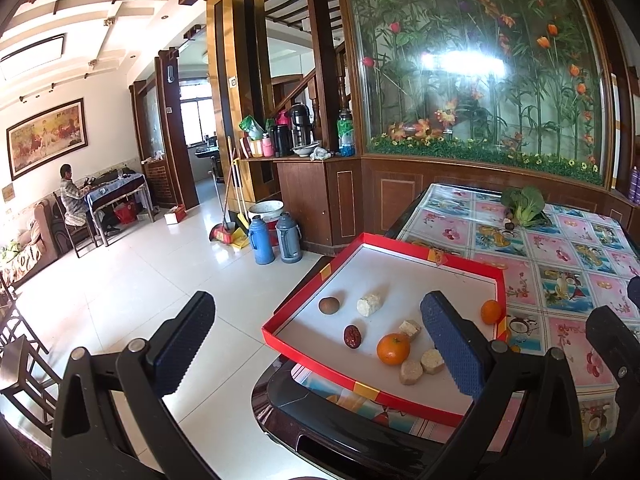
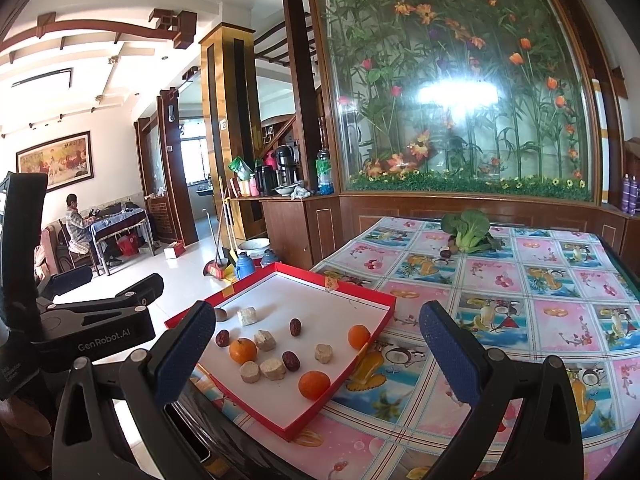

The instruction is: Organize fruits

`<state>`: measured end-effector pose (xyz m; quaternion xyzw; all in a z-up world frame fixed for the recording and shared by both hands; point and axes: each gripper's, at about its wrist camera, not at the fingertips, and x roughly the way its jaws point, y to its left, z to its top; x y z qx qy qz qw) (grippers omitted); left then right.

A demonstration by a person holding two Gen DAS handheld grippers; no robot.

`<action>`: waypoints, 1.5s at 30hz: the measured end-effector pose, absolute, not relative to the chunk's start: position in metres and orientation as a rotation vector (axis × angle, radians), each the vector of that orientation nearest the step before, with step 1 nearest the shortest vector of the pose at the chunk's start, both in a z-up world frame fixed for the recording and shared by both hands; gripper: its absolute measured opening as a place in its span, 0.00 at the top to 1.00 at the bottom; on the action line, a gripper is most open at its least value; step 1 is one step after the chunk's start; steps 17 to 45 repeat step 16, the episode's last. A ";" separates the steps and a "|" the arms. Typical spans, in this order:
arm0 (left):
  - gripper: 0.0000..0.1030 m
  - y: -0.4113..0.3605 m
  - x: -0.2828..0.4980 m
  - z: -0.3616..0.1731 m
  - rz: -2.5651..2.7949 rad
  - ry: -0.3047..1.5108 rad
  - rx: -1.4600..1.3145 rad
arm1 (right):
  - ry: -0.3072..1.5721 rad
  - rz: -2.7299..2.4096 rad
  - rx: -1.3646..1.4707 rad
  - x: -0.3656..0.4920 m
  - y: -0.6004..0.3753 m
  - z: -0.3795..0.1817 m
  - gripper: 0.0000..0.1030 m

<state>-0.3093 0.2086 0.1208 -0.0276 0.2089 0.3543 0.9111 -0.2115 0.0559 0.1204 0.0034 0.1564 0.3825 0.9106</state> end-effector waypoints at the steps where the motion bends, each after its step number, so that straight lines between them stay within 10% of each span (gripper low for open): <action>1: 0.00 0.209 -0.309 0.121 0.732 0.429 -0.056 | 0.320 0.788 0.006 -0.212 0.056 0.121 0.01; 45: 0.00 0.211 -0.313 0.130 0.727 0.422 -0.073 | 0.365 0.802 0.017 -0.198 0.062 0.115 0.01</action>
